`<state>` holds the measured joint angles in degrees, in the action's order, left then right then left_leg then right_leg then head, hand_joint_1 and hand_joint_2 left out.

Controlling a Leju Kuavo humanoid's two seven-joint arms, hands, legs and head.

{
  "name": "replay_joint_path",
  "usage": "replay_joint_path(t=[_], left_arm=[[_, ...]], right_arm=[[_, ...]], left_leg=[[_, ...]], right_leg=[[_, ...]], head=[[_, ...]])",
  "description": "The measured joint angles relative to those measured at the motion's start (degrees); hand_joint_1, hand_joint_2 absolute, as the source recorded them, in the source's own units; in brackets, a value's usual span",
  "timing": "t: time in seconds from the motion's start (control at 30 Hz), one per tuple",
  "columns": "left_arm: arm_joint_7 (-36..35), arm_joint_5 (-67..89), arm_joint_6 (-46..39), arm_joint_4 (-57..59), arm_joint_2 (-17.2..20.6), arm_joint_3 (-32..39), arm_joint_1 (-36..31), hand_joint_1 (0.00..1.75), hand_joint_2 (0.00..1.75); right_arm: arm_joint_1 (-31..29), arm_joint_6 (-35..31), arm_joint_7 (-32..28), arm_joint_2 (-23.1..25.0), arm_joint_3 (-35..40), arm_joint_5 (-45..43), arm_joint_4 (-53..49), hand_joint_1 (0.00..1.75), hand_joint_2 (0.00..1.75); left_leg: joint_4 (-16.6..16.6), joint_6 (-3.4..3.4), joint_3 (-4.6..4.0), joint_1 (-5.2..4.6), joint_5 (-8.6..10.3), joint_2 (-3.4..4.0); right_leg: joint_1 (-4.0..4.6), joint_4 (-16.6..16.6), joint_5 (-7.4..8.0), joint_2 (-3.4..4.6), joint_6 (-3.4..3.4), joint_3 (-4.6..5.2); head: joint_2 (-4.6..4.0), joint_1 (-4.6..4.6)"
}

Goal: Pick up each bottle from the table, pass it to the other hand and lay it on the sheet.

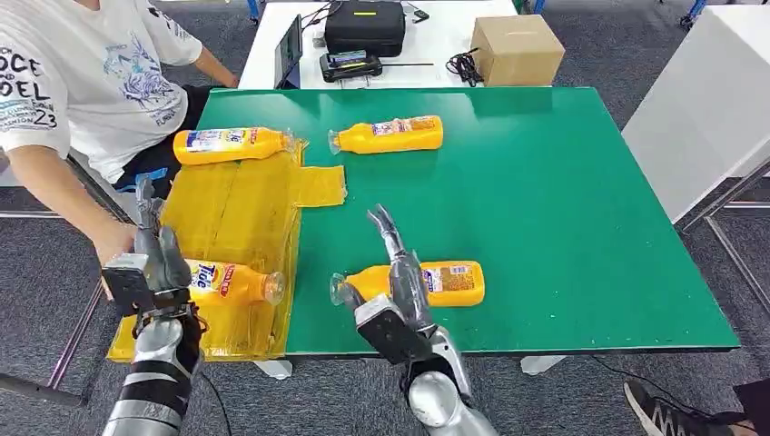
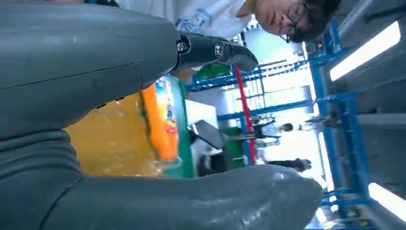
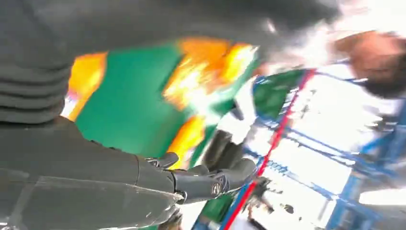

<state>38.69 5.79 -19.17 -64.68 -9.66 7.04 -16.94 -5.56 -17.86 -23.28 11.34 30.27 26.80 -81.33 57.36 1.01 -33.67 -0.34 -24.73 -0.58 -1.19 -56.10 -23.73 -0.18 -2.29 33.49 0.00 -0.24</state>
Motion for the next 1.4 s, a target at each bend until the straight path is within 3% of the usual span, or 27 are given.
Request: replay_joint_path(t=[0.1, 0.13, 0.23, 0.4, 0.7, 0.97, 1.4], left_arm=[[0.0, -0.4, 0.5, -1.9, -0.6, 0.0, 1.2, 0.0, 0.0], [0.0, -0.5, 0.5, -2.3, -0.8, 0.0, 1.4, 0.0, 1.75], [-0.1, -0.9, 0.9, -3.1, -1.2, 0.0, 1.9, 0.0, 1.75], [-1.4, -2.1, 4.3, -4.1, -2.2, -0.4, 4.5, 0.0, 1.75], [-2.0, -0.9, 5.9, -3.5, -2.9, -1.0, 8.2, 0.0, 1.75], [-2.3, 0.7, 6.8, 1.2, -2.9, -1.1, 7.7, 0.0, 1.75], [-2.8, 1.5, 8.2, 6.0, -3.1, -1.8, 5.7, 0.0, 1.75]], right_arm=[[0.2, 0.0, 0.1, -1.3, -1.1, 0.9, 0.0, 0.0, 1.75], [0.3, 0.0, 0.1, -1.5, -1.2, 1.0, 0.0, 0.0, 1.75], [0.3, -0.3, 0.8, -2.0, -1.7, 2.2, 0.0, 0.0, 1.75], [0.1, -0.4, 7.7, -4.2, -3.8, 9.9, 0.0, 0.0, 1.75], [-6.0, 10.6, 17.0, -10.1, -5.9, 16.3, 8.5, 0.0, 1.75], [-12.6, 13.9, 18.1, -11.1, -4.5, 15.7, 20.5, 0.0, 1.75], [-19.6, 18.9, 16.9, -11.5, 0.1, 13.3, 30.0, 0.0, 1.75]], left_leg=[[0.0, 0.0, 0.0, 0.0, 0.0, -0.01], [0.0, 0.0, 0.0, 0.0, 0.0, -0.01], [0.0, 0.0, 0.0, 0.03, 0.0, 0.02], [0.0, 0.0, -0.02, 0.03, 0.0, 0.01], [0.0, 0.02, -0.07, 0.0, 0.0, -0.01], [0.0, 0.03, -0.06, 0.02, 0.03, -0.01], [0.0, 0.16, 0.04, 0.02, 0.12, 0.07]], right_leg=[[0.01, 0.0, 0.0, 0.0, 0.0, 0.0], [0.02, 0.0, 0.0, 0.0, 0.0, 0.0], [0.08, 0.0, 0.0, 0.0, 0.0, 0.02], [0.07, 0.0, 0.0, 0.0, 0.0, 0.02], [0.01, 0.0, 0.03, 0.0, -0.03, 0.02], [0.07, 0.0, 0.04, 0.0, -0.05, 0.03], [0.04, 0.0, 0.12, 0.01, -0.1, -0.03]], head=[[0.0, -0.02], [0.0, 0.0], [0.0, -0.02], [0.0, 0.0], [0.0, -0.02], [0.0, -0.02], [0.0, -0.02]])
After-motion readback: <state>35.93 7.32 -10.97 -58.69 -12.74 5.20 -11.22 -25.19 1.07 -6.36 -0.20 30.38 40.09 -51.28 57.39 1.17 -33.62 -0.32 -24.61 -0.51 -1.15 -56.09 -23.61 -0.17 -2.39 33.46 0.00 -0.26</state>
